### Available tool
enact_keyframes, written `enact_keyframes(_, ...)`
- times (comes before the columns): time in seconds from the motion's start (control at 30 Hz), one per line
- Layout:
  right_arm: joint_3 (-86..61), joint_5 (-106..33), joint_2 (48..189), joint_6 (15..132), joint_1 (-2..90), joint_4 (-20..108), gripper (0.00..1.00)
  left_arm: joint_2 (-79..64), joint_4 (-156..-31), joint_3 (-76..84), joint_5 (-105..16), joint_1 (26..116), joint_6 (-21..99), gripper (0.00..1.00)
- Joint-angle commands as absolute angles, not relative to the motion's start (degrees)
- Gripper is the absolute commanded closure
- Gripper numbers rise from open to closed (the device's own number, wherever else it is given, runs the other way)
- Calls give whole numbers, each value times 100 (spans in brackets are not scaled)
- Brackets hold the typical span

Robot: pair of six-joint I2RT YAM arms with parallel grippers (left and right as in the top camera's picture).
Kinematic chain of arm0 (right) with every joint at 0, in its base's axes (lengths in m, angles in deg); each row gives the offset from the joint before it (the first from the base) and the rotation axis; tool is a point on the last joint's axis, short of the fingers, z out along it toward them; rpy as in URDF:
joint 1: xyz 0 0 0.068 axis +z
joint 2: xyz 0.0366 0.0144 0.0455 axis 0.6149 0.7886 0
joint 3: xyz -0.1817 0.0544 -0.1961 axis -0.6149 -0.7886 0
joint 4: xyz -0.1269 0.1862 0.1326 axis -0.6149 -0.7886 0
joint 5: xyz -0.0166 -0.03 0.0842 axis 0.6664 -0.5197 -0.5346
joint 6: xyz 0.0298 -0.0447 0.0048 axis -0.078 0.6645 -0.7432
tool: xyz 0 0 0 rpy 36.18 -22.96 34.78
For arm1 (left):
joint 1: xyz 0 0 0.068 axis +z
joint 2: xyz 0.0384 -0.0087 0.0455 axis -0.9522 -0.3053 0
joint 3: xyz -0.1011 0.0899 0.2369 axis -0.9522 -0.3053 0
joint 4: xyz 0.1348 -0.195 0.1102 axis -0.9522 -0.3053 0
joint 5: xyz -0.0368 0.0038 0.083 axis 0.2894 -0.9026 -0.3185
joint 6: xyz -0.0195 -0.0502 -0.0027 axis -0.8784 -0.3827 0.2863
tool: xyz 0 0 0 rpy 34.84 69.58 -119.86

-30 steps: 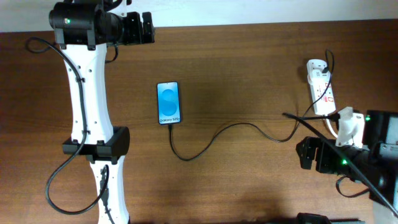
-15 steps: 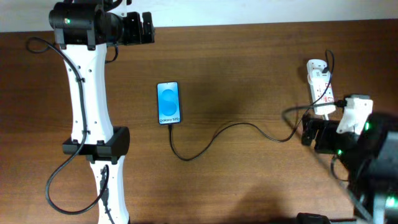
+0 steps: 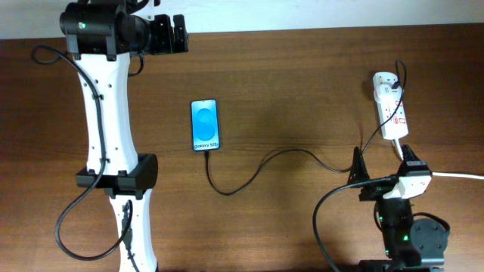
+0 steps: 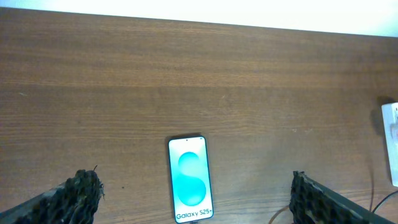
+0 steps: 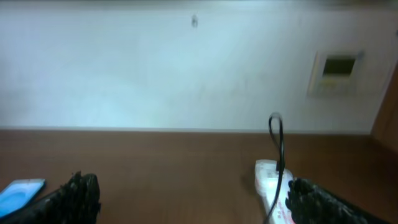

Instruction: Plug charger to phone and switch on socket

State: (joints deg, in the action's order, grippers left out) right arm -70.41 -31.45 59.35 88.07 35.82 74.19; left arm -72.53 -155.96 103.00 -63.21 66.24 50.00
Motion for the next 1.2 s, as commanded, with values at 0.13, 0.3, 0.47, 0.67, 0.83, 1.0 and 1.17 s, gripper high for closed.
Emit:
enact_keyframes(0.13,-8044,-2962,4926,8782,3660,7915,1,-7149,-15598,10294,-6279,6622,5053,1)
enact_keyframes(0.3,-8555,-2964,4816,8785,3660,8557,1,-7149,-15600,10294,-6279,6622,5053,1)
enact_keyframes(0.47,-8623,-2898,4816,8785,3660,8271,1,-7149,-15598,10294,-6279,6622,5053,0)
enact_keyframes(0.67,-8623,-2903,4816,8785,3660,7228,1,-7149,-15598,10294,-6279,6622,5053,1)
enact_keyframes(0.83,-8623,-2903,4818,8785,3660,7228,1,-7149,-15598,10294,-6279,6622,5053,1)
enact_keyframes(1.0,-8623,-2903,4818,8785,3660,7228,1,-7149,-15598,10294,-6279,6622,5053,1)
enact_keyframes(1.17,-8623,-2903,4818,8785,3660,7228,1,-7149,-15598,10294,-6281,6622,5053,0)
